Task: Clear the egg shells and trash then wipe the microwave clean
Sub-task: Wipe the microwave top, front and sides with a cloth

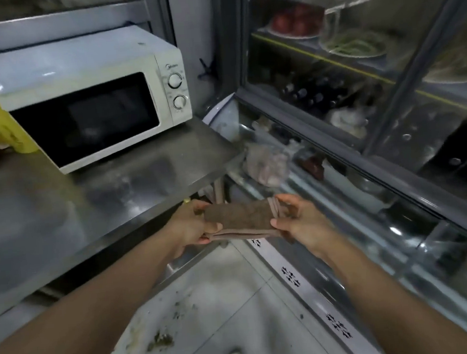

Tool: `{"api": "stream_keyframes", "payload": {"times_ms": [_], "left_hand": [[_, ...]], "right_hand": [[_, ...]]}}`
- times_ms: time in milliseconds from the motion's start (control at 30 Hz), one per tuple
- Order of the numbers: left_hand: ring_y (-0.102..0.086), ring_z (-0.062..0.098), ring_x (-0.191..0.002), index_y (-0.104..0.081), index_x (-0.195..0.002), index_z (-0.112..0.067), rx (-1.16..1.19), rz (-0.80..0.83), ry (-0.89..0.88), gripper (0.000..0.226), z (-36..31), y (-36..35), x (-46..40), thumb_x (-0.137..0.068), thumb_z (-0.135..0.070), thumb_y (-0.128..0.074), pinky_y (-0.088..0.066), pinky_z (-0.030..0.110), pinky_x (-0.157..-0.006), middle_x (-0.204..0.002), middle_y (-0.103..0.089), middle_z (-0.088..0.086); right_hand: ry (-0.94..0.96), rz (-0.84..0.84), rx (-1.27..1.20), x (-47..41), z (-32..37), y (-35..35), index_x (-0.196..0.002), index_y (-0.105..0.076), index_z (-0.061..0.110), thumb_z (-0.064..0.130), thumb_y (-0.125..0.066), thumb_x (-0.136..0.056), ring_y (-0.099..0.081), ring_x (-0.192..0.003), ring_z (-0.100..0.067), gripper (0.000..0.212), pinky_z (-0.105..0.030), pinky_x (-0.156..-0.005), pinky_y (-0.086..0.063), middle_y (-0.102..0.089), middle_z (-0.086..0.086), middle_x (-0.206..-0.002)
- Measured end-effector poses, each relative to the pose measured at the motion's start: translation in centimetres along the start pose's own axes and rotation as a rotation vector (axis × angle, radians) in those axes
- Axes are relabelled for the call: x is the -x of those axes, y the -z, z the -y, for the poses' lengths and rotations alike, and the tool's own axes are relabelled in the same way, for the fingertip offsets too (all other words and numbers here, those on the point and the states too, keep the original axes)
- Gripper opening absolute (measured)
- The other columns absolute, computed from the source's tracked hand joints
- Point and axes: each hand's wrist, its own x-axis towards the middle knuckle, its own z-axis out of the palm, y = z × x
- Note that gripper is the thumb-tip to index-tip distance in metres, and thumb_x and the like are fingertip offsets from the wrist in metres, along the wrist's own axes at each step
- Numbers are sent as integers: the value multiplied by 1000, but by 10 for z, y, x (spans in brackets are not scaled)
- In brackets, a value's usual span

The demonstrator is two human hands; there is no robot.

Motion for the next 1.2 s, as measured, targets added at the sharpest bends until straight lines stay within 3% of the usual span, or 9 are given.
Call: {"api": "stream_keyframes", "payload": {"times_ms": [100, 200, 267, 433, 600, 767, 933, 1200], "left_hand": [[-61, 24, -97, -52, -119, -13, 29, -30, 26, 50, 5, 4, -25, -76, 3, -71, -55, 28, -70, -110, -59, 9], [-61, 23, -94, -52, -118, -15, 59, -58, 61, 48, 11, 7, -50, -77, 3, -70, -54, 25, -64, -114, -58, 10], [-61, 23, -95, -51, -117, -15, 60, -50, 69, 44, 18, 10, -66, -79, 2, -68, -53, 23, -62, -116, -57, 11], [-61, 21, -93, -51, -117, -12, 21, -53, 87, 42, 39, 16, -97, -80, 1, -67, -56, 33, -79, -108, -58, 9], [-58, 30, -99, -49, -123, -10, 133, -173, 210, 52, 67, 15, -126, -78, 7, -66, -55, 28, -68, -114, -52, 11], [-58, 29, -88, -51, -123, -9, 223, -290, 291, 54, 106, 3, -167, -75, 11, -67, -53, 33, -66, -112, -56, 16], [-60, 27, -85, -53, -115, -15, 292, -416, 329, 50, 146, -19, -211, -75, 10, -68, -55, 39, -73, -97, -59, 11], [-58, 23, -70, -54, -115, -15, 370, -509, 380, 53, 227, -37, -284, -74, 16, -65, -51, 30, -62, -81, -60, 11]], "right_hand": [[-8, 34, 37, -31, -3, -4, -126, -52, 12, -12, -64, -79, -60, -101, -17, 54, -8, -66, -49, -61, -8, -113], [-34, 48, 70, -67, -10, -8, -125, -54, 12, -12, -66, -77, -61, -104, -23, 55, -25, -81, -52, -62, -12, -117], [-65, 73, 100, -88, -15, -11, -126, -54, 14, -12, -66, -77, -62, -101, -24, 56, -27, -77, -53, -61, -12, -118], [-125, 134, 189, -130, -37, -25, -127, -53, 20, -7, -68, -78, -61, -100, -21, 58, -18, -65, -51, -60, -7, -115], [-197, 251, 263, -176, -65, -48, -125, -53, 18, -9, -67, -77, -62, -92, -19, 57, -29, -74, -55, -61, -5, -110], [-220, 380, 287, -221, -99, -58, -127, -50, 11, -11, -63, -79, -58, -82, -13, 54, -13, -48, -48, -55, -13, -119], [-220, 434, 336, -272, -149, -66, -126, -51, 16, -12, -64, -78, -60, -95, -32, 57, -11, -39, -40, -54, -15, -124], [-246, 482, 392, -336, -235, -91, -126, -51, 21, -8, -67, -78, -55, -113, -26, 58, -11, -49, -44, -52, -9, -128]]}}
